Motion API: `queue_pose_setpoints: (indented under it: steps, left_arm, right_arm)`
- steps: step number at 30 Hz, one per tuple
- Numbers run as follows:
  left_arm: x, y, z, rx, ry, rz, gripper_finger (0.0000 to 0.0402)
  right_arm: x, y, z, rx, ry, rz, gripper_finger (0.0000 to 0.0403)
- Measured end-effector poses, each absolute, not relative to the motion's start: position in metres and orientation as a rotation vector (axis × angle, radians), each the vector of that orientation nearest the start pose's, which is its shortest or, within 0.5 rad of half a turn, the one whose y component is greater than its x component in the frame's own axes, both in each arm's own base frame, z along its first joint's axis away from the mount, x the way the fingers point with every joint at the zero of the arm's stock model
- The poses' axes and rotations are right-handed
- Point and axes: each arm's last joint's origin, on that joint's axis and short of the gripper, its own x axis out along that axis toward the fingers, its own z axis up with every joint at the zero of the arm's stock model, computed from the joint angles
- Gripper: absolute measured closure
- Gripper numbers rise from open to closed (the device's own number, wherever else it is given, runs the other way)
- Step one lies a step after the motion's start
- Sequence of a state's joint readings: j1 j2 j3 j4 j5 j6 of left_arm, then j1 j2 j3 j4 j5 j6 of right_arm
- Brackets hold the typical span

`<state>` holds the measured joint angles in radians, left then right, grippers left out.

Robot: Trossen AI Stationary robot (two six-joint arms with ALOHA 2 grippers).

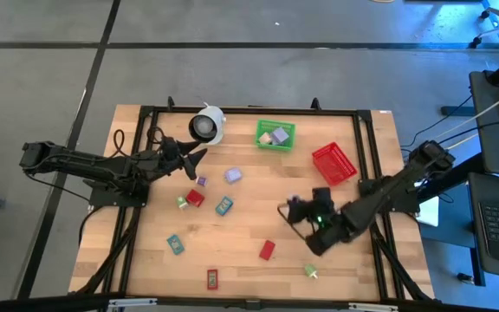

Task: Pick & Place Office items
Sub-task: Put the white digital timer into the red bin

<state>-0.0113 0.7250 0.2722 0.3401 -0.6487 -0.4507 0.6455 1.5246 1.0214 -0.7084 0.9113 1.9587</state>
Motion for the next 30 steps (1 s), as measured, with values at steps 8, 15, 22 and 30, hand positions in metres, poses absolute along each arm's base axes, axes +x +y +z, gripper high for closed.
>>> queue_pose_setpoints:
  steps: [8,15,22,30]
  left_arm:
    - [0.160,0.015,0.215,-0.402,-0.026,0.606,0.0194]
    - [0.159,0.016,0.215,-0.395,-0.043,0.675,0.0194]
    - [0.157,0.018,0.215,-0.385,-0.064,0.759,0.0194]
    - [0.155,0.021,0.216,-0.371,-0.092,0.875,0.0194]
  right_arm:
    - [0.254,0.114,0.256,0.830,0.269,-0.789,0.0248]
    - [0.263,0.079,0.282,0.667,0.277,-0.731,0.0248]
    - [0.261,0.043,0.297,0.580,0.309,-0.734,0.0247]
    - [0.263,0.006,0.298,0.549,0.371,-0.775,0.0247]
